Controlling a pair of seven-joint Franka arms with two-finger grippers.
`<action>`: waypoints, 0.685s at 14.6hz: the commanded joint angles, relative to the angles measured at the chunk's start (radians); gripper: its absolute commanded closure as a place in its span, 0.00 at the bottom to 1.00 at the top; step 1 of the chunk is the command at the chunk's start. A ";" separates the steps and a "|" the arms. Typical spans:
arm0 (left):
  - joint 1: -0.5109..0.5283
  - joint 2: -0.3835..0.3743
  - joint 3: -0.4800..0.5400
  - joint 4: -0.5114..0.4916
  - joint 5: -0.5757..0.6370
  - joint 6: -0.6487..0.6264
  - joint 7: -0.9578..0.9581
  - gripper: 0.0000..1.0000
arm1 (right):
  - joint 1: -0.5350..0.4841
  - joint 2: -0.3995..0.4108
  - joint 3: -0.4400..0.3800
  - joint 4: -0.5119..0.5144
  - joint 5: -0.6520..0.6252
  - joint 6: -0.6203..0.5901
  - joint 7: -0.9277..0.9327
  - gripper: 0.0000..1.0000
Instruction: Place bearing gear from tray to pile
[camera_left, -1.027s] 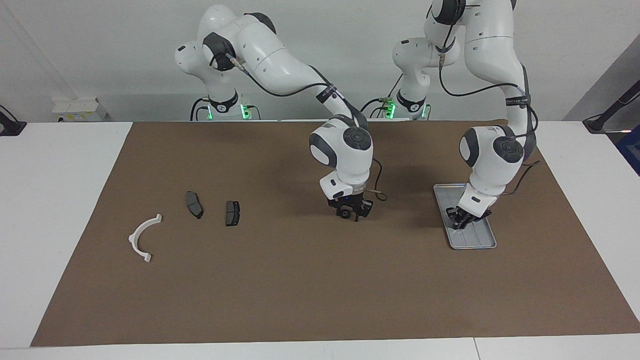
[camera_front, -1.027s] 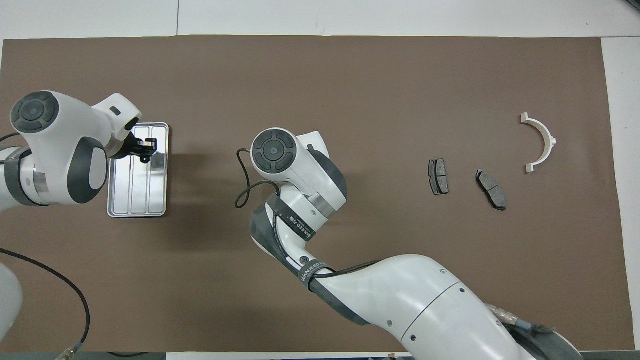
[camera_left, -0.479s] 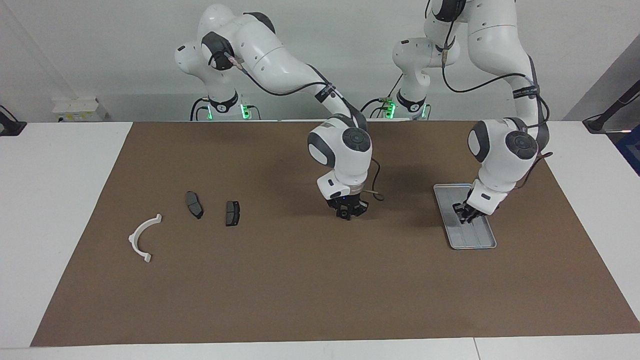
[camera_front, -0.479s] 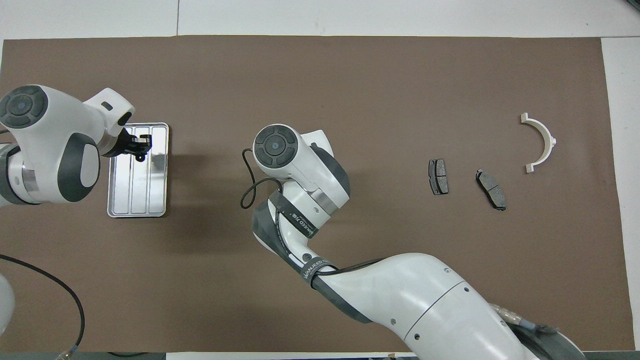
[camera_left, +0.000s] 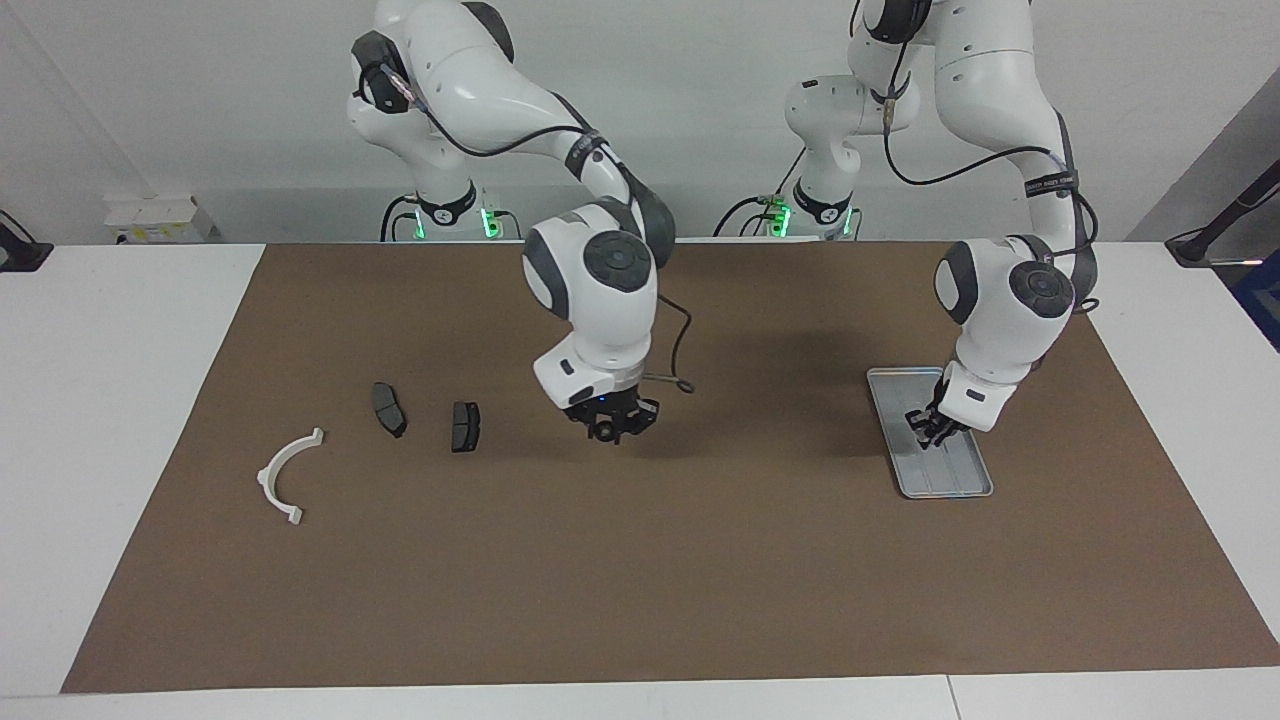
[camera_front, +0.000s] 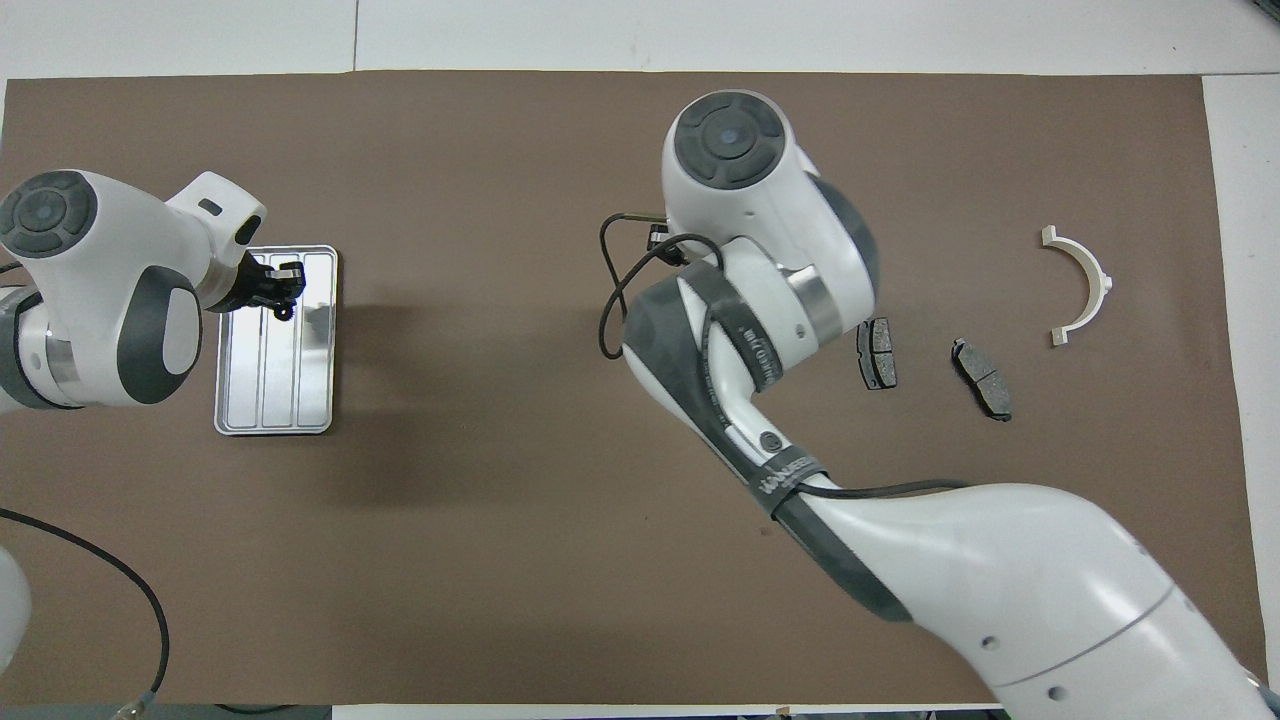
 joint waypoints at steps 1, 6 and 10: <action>-0.004 -0.016 0.000 -0.023 -0.012 0.026 -0.025 0.86 | -0.104 -0.065 0.018 -0.021 -0.009 -0.062 -0.225 1.00; -0.134 -0.017 0.006 -0.020 0.002 0.017 -0.206 0.86 | -0.246 -0.101 0.020 -0.035 -0.007 -0.089 -0.497 1.00; -0.278 -0.006 0.005 0.081 0.002 -0.113 -0.316 0.86 | -0.346 -0.122 0.020 -0.122 -0.004 -0.002 -0.672 1.00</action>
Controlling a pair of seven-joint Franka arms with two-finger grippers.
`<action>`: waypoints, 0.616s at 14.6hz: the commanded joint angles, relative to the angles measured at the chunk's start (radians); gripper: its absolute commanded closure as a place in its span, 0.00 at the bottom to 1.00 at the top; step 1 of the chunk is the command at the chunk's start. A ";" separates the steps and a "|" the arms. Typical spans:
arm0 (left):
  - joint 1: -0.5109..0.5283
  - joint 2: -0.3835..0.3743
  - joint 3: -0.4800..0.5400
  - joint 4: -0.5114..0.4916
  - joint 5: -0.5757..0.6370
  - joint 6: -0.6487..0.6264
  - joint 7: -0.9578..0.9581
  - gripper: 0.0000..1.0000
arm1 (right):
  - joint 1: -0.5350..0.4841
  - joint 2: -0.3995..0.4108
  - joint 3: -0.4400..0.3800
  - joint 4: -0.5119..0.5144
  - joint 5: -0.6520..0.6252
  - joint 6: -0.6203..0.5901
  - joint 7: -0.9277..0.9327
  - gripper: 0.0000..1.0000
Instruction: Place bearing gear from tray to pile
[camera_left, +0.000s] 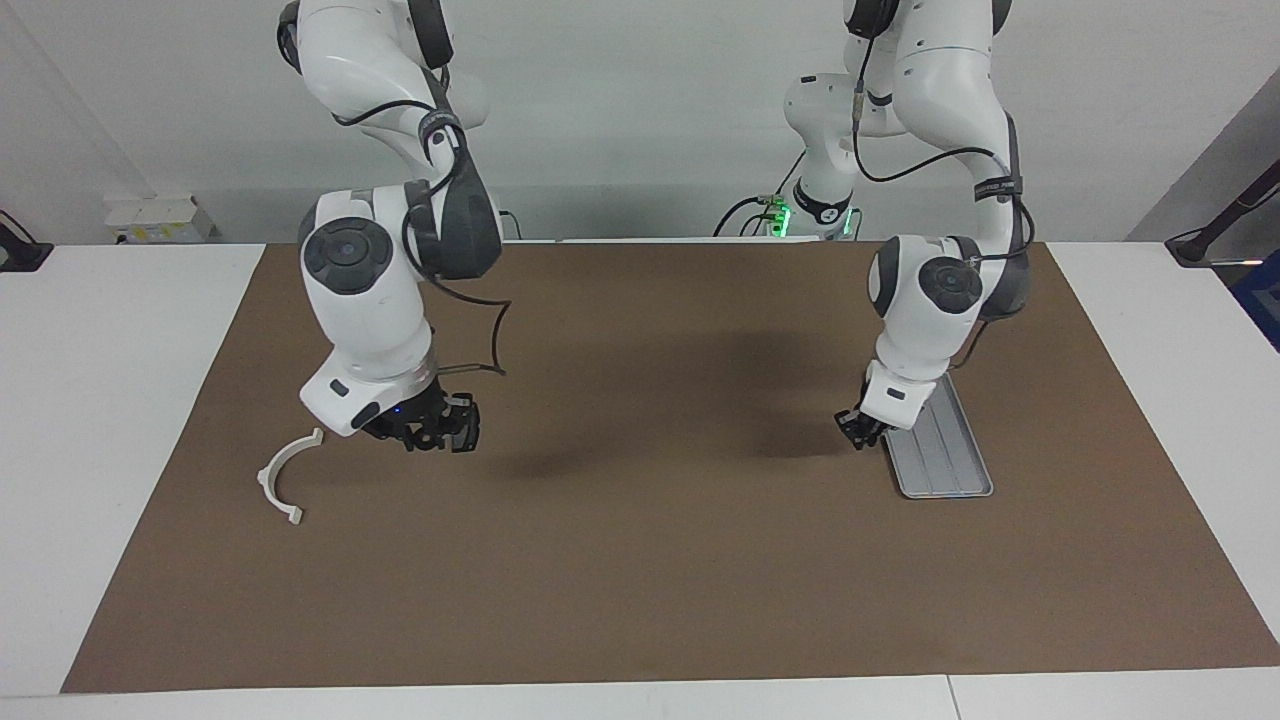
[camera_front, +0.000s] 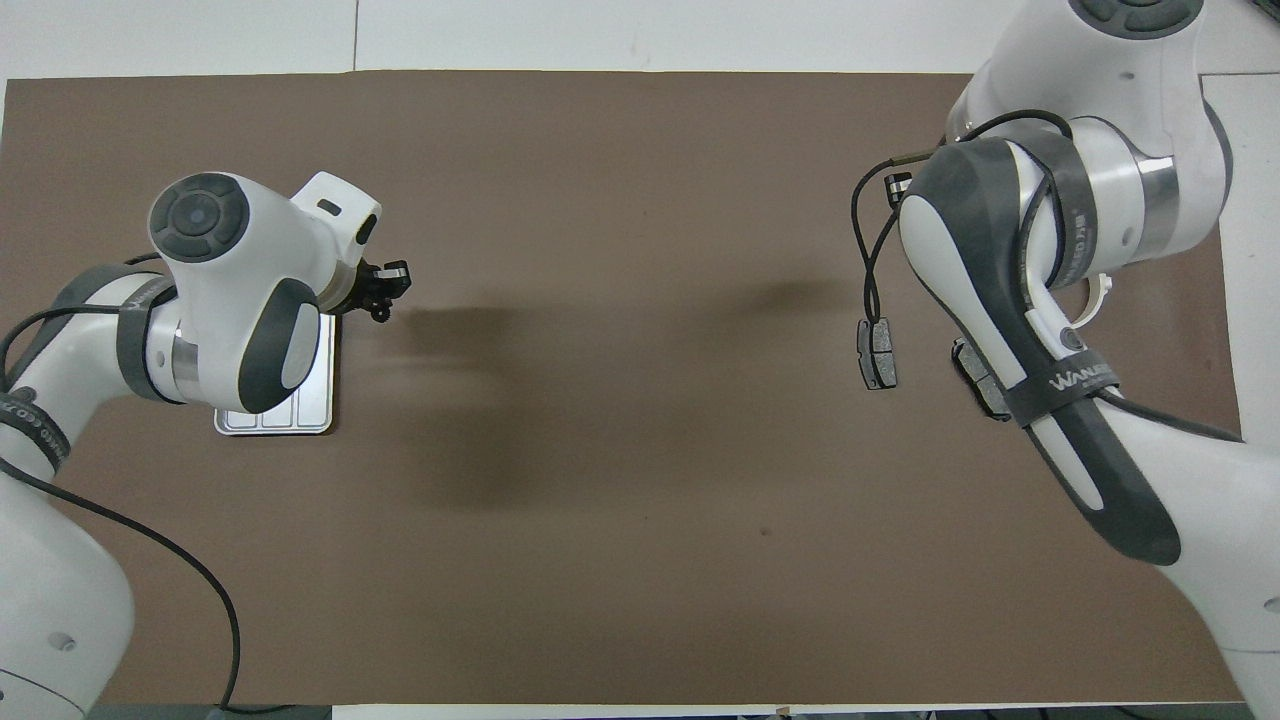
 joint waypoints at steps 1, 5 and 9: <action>-0.120 -0.003 0.016 0.057 0.002 -0.066 -0.124 0.87 | -0.067 -0.057 0.019 -0.127 -0.004 0.102 -0.097 1.00; -0.320 0.053 0.018 0.077 0.004 0.017 -0.324 0.88 | -0.130 -0.117 0.019 -0.303 -0.004 0.268 -0.174 1.00; -0.410 0.126 0.016 0.132 0.088 0.028 -0.459 0.88 | -0.170 -0.140 0.019 -0.429 -0.003 0.404 -0.197 1.00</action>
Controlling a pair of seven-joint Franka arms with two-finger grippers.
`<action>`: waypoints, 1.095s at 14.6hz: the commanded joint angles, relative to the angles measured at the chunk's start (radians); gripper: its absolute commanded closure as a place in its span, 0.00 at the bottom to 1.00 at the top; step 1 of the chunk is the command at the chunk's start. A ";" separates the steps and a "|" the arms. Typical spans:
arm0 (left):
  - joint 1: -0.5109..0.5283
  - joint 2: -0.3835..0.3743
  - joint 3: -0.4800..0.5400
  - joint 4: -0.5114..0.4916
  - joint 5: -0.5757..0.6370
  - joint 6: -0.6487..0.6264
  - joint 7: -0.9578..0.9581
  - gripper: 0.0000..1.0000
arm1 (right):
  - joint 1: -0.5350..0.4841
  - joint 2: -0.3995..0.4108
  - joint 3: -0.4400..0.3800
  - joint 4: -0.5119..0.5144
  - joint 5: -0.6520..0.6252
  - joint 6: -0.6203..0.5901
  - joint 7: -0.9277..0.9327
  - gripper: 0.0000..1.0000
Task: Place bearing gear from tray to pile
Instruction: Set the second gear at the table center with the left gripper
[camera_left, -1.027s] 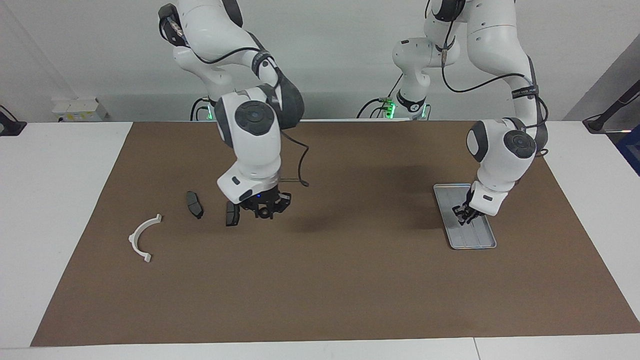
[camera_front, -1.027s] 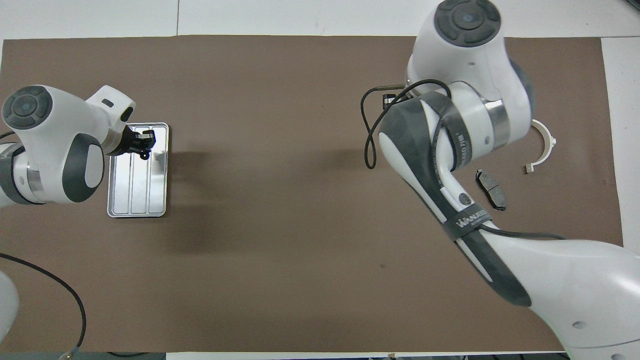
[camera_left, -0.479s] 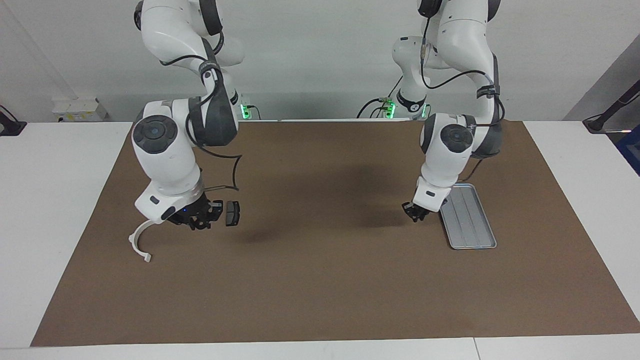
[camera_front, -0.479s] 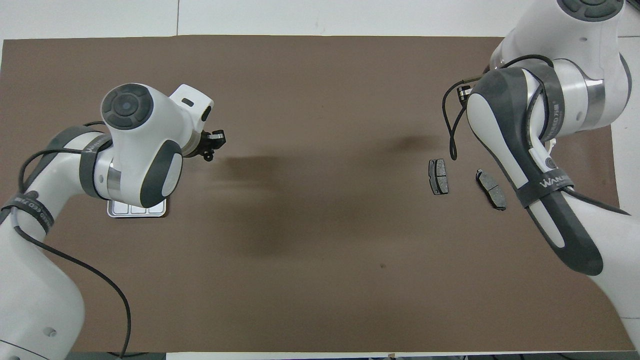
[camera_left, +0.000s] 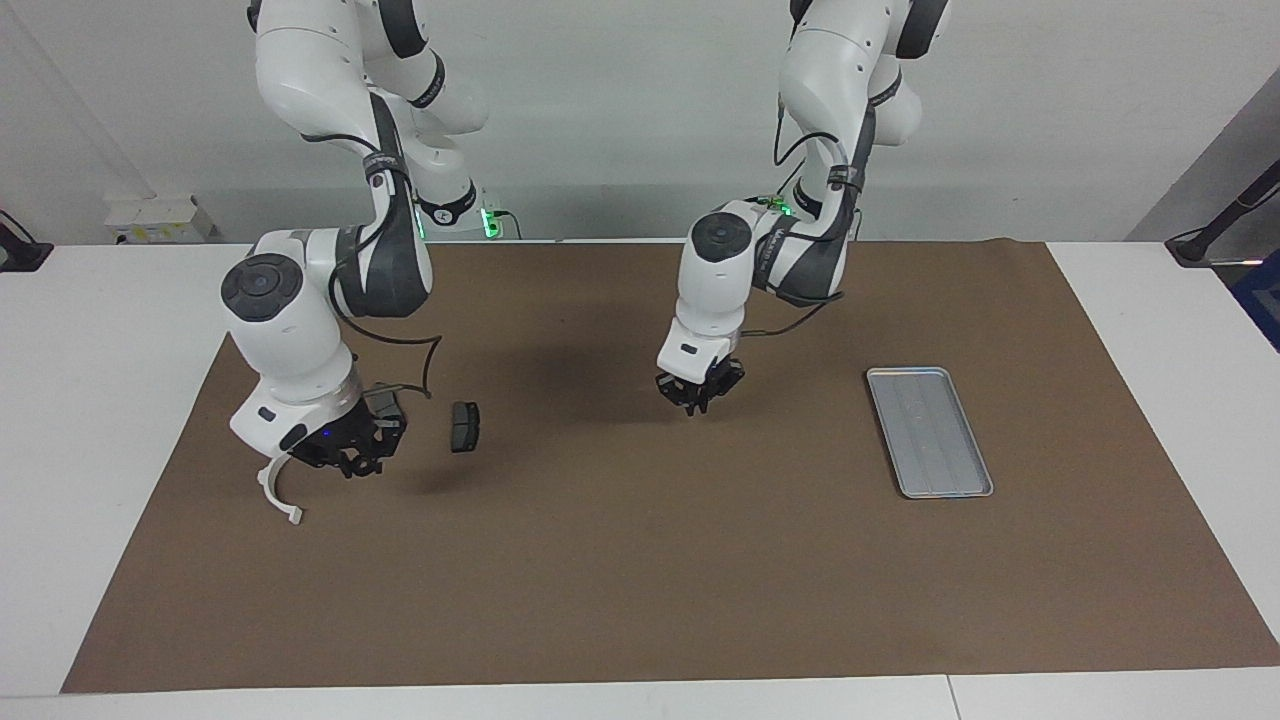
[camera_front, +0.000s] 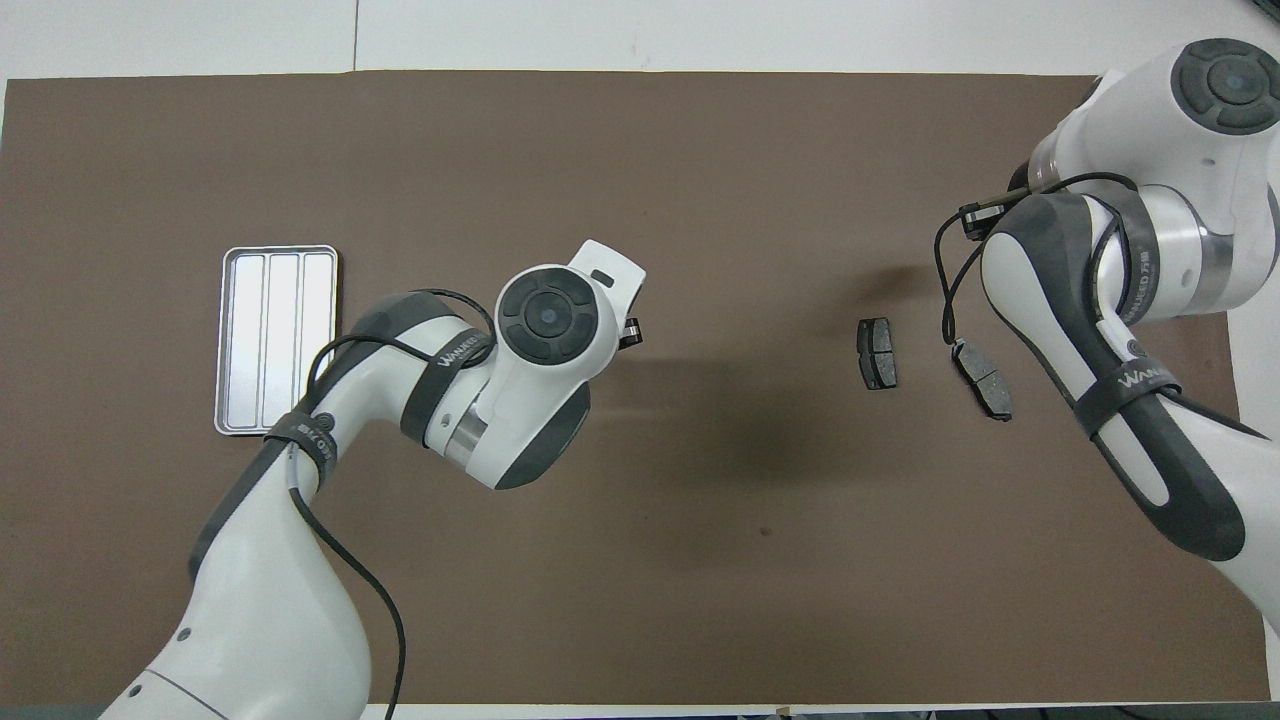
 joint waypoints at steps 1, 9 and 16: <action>-0.055 0.050 0.020 0.044 0.046 0.009 -0.078 0.89 | -0.040 -0.055 0.018 -0.141 -0.003 0.114 -0.033 1.00; -0.125 0.170 0.048 0.145 0.124 -0.016 -0.183 0.89 | -0.070 -0.037 0.018 -0.239 -0.003 0.297 -0.059 1.00; -0.122 0.170 0.048 0.145 0.125 -0.011 -0.179 0.87 | -0.099 0.047 0.018 -0.241 -0.003 0.403 -0.079 1.00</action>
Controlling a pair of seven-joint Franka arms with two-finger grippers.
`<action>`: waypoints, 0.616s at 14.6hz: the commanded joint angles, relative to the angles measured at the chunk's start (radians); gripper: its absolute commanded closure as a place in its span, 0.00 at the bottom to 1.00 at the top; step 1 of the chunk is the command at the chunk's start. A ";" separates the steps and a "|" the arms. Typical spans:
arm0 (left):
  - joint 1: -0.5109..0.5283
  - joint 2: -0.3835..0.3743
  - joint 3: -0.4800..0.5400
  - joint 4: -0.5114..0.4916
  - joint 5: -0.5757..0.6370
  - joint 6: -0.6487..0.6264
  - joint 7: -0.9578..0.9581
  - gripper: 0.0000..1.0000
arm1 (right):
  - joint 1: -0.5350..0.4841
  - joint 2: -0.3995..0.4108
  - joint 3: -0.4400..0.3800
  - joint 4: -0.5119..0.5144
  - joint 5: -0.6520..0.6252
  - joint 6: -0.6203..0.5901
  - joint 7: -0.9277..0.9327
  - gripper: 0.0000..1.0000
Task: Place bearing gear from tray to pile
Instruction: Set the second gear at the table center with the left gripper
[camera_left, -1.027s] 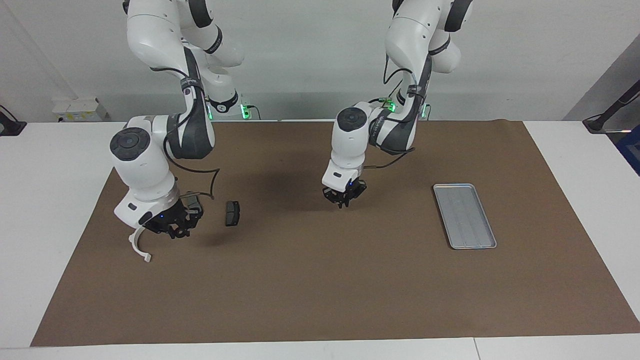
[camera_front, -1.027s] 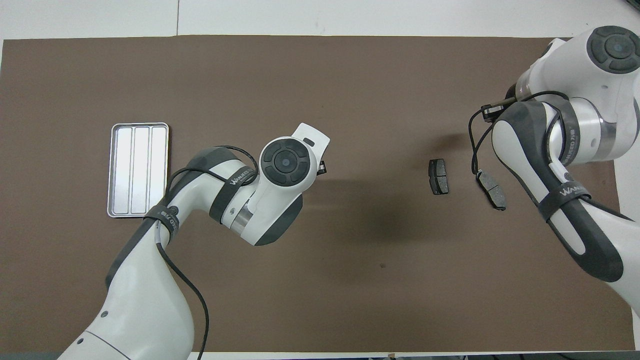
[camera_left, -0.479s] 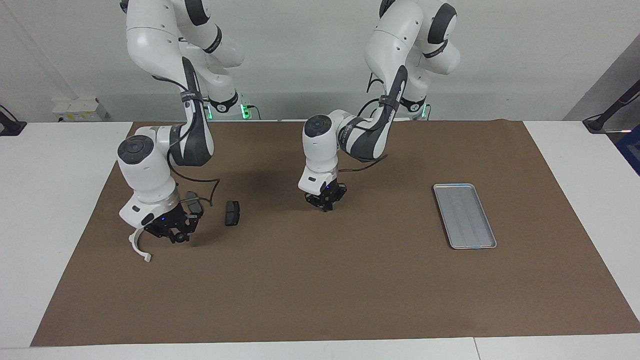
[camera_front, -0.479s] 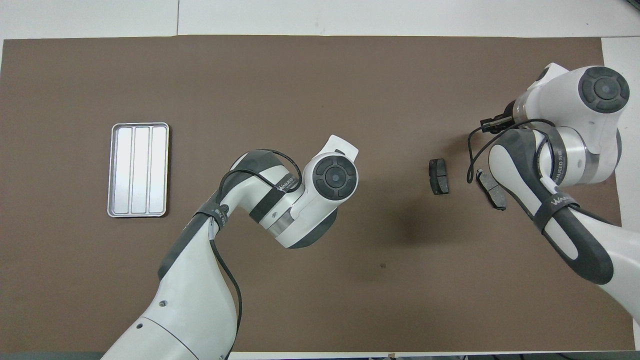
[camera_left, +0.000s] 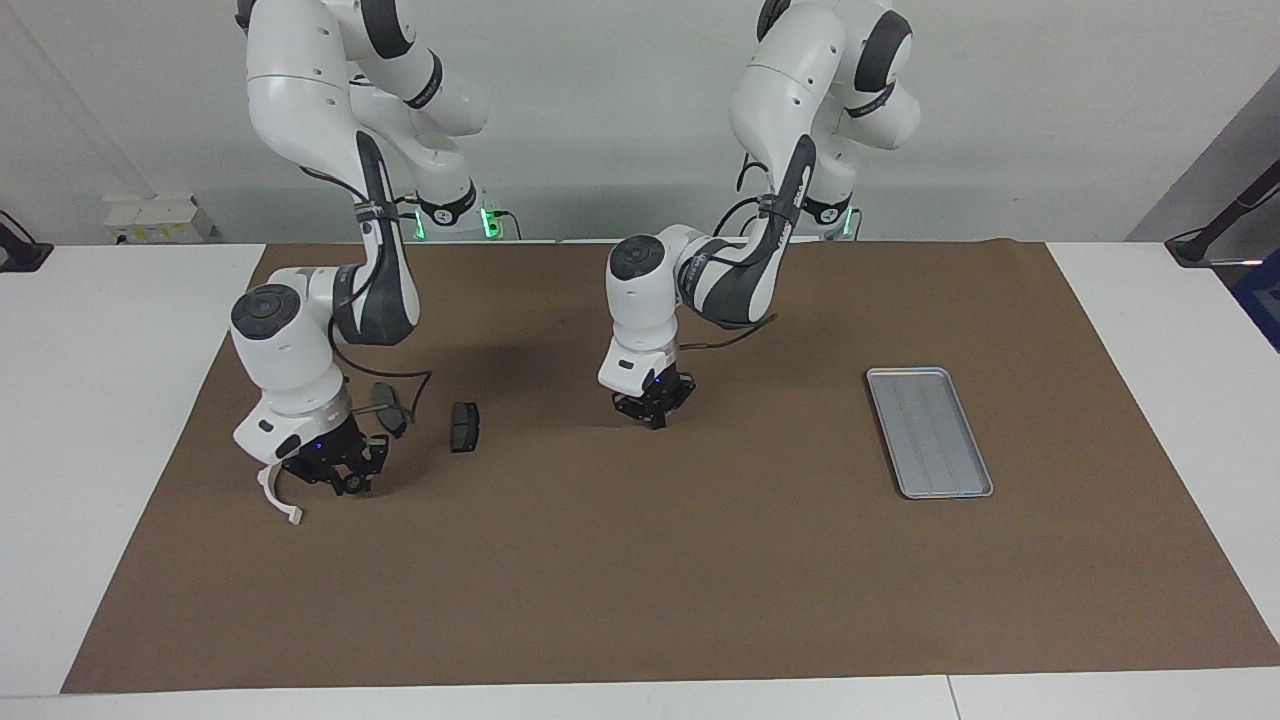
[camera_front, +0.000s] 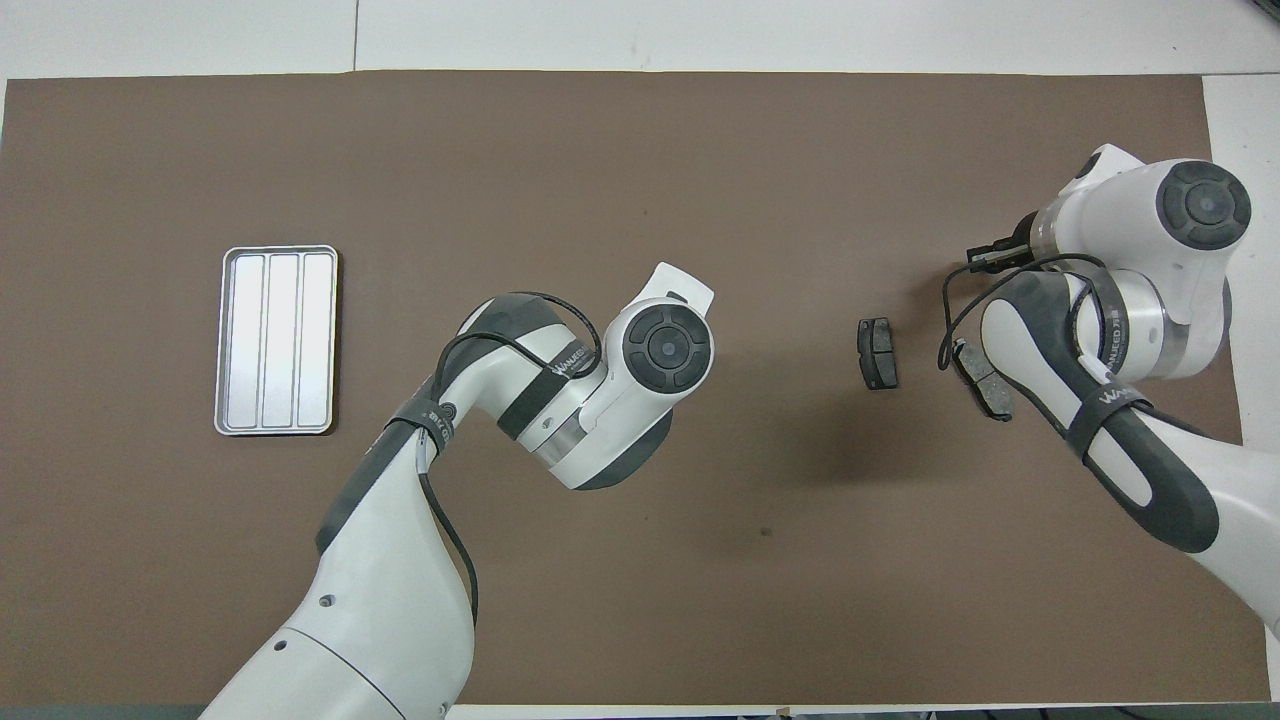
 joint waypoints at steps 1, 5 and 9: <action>-0.008 0.035 0.010 0.028 0.030 0.004 -0.019 0.85 | -0.024 0.028 0.018 -0.009 -0.004 0.055 -0.028 1.00; -0.002 0.034 0.010 0.041 0.065 -0.008 -0.005 0.00 | -0.026 0.040 0.018 -0.009 -0.004 0.064 -0.028 1.00; 0.063 0.029 0.009 0.112 0.065 -0.086 0.032 0.00 | -0.024 0.039 0.018 -0.006 -0.003 0.064 -0.024 0.32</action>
